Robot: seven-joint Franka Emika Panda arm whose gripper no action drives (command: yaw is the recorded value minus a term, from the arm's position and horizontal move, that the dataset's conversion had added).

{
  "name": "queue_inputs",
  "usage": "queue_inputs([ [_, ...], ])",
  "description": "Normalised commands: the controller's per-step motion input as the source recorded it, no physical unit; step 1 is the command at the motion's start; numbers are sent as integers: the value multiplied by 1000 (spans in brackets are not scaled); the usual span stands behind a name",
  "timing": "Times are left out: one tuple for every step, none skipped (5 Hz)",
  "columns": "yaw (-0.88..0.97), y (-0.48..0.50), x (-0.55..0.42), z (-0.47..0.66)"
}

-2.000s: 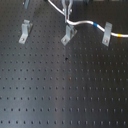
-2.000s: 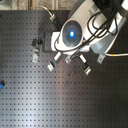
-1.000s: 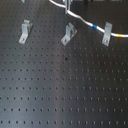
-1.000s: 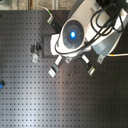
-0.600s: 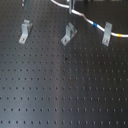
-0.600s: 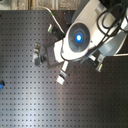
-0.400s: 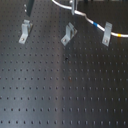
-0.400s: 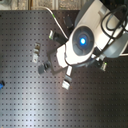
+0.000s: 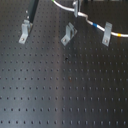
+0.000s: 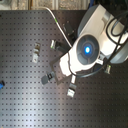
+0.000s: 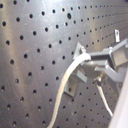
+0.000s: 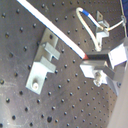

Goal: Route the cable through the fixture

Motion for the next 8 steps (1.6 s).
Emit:
queue_inputs([
  [220,396,-49,239],
  [725,314,-150,153],
  [803,249,-91,137],
  [894,144,-26,121],
  [949,79,-12,135],
  [968,54,-2,133],
  [972,47,3,131],
  [963,40,6,103],
])
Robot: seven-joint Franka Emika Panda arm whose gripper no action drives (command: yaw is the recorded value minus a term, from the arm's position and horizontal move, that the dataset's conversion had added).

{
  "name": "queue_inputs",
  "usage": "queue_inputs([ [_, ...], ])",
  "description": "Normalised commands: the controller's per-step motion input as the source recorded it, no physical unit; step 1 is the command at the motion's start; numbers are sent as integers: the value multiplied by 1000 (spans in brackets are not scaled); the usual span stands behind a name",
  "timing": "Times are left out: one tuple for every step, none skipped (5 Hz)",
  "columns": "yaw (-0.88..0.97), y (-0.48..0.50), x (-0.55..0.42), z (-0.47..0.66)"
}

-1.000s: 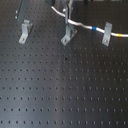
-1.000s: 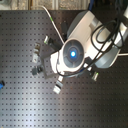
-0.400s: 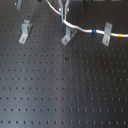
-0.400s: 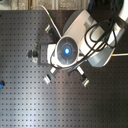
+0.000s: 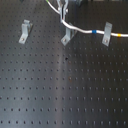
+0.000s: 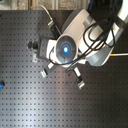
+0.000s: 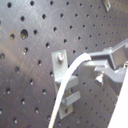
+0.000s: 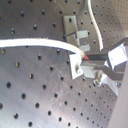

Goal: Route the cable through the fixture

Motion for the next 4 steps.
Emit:
queue_inputs([
  [917,8,3,88],
  [751,65,-190,92],
  [391,12,-550,141],
  [-43,-132,-214,11],
])
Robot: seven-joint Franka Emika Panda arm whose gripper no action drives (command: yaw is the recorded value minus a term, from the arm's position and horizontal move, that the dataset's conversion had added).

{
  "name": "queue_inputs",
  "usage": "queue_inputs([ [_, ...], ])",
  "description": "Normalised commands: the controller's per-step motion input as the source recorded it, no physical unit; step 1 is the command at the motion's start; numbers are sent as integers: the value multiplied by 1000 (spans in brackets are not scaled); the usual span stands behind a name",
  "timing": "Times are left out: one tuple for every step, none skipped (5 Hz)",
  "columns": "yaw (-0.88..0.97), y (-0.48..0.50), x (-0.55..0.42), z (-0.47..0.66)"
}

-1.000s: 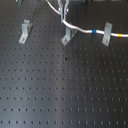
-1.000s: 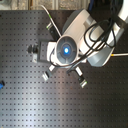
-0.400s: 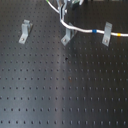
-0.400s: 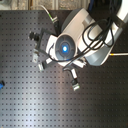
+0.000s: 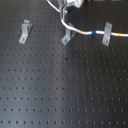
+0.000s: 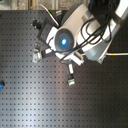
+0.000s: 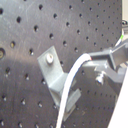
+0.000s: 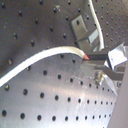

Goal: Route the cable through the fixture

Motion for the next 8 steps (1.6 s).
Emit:
queue_inputs([
  [0,-293,-247,4],
  [-54,-114,-374,9],
  [-449,214,-482,19],
  [0,262,-22,-1],
  [268,224,98,-9],
  [0,18,11,383],
  [0,-1,8,379],
  [0,-7,-2,165],
])
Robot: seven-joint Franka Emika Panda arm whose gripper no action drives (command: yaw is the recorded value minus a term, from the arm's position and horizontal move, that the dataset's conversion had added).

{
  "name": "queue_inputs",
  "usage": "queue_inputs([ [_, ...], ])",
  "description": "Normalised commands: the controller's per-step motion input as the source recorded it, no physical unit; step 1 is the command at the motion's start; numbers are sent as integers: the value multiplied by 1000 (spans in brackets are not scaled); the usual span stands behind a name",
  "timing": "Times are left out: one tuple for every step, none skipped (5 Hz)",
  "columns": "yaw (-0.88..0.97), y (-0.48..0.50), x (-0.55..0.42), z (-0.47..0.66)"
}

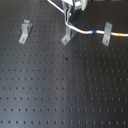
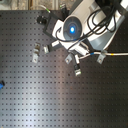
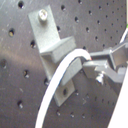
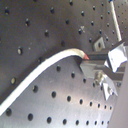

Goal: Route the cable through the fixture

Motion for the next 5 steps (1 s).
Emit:
queue_inputs([
  [6,0,0,24],
  [174,-260,283,102],
  [246,-322,268,86],
  [-11,95,-206,-2],
  [0,151,-229,2],
])
